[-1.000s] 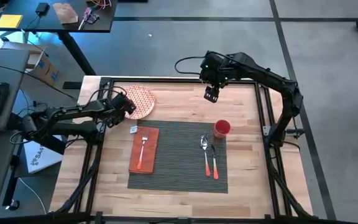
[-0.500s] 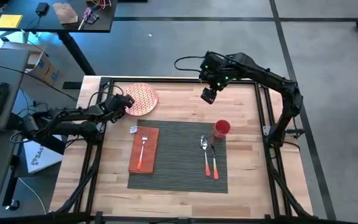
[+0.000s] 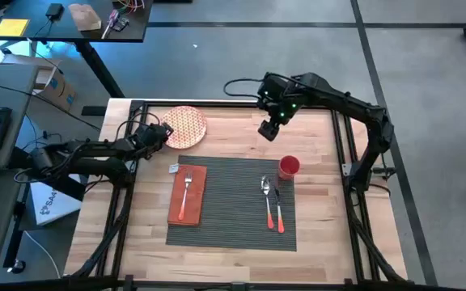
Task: Set table place
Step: Put the orange plate in the center of the gray placemat
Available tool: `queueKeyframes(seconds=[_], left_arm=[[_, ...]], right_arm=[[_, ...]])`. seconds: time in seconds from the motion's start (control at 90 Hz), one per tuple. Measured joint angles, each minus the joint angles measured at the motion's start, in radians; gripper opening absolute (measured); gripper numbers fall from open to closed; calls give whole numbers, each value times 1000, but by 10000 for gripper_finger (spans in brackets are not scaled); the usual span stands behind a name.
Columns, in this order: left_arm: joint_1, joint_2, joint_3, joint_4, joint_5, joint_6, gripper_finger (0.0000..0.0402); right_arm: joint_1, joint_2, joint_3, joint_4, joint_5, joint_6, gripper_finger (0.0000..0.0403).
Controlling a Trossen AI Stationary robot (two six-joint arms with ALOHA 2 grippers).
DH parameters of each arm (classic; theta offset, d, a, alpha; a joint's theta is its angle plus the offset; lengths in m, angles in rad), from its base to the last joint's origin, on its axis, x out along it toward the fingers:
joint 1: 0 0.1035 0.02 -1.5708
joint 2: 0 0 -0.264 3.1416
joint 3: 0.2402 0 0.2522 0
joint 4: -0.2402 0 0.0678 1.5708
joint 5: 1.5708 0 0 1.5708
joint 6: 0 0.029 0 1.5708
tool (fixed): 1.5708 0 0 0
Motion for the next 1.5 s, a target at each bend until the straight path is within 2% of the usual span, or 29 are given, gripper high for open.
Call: queueKeyframes(seconds=[0.133, 0.222, 0.367, 0.5, 0.689, 0.8, 0.922, 1.033, 1.167, 1.5], left_arm=[[-1, 0, -2, 92, 28, 12, 9], [-5, 0, -1, 211, 66, 40, 2], [-2, -11, -3, 318, 170, 60, 0], [-16, -51, 3, 414, 334, 102, 0], [-97, -117, 86, 362, 525, 183, 0], [-178, -117, 202, 217, 618, 264, 0], [-282, -44, 345, 9, 654, 378, 0], [-364, 45, 450, -74, 684, 466, 0], [-424, 160, 471, -26, 744, 486, 0], [-510, 369, 475, 140, 781, 532, 0]], right_arm=[[14, 0, 0, 0, 0, 0, 227], [20, 0, 0, 0, 0, 0, 227], [20, 0, 0, 0, 0, 14, 227], [19, -2, 0, 0, 0, 41, 227], [17, -55, 0, 35, 15, 79, 227], [17, -111, 1, 77, 66, 115, 227], [15, -162, 2, 134, 112, 152, 227], [15, -193, 2, 177, 143, 193, 227], [16, -204, 2, 187, 143, 228, 227], [46, -205, 2, 188, 141, 262, 227]])
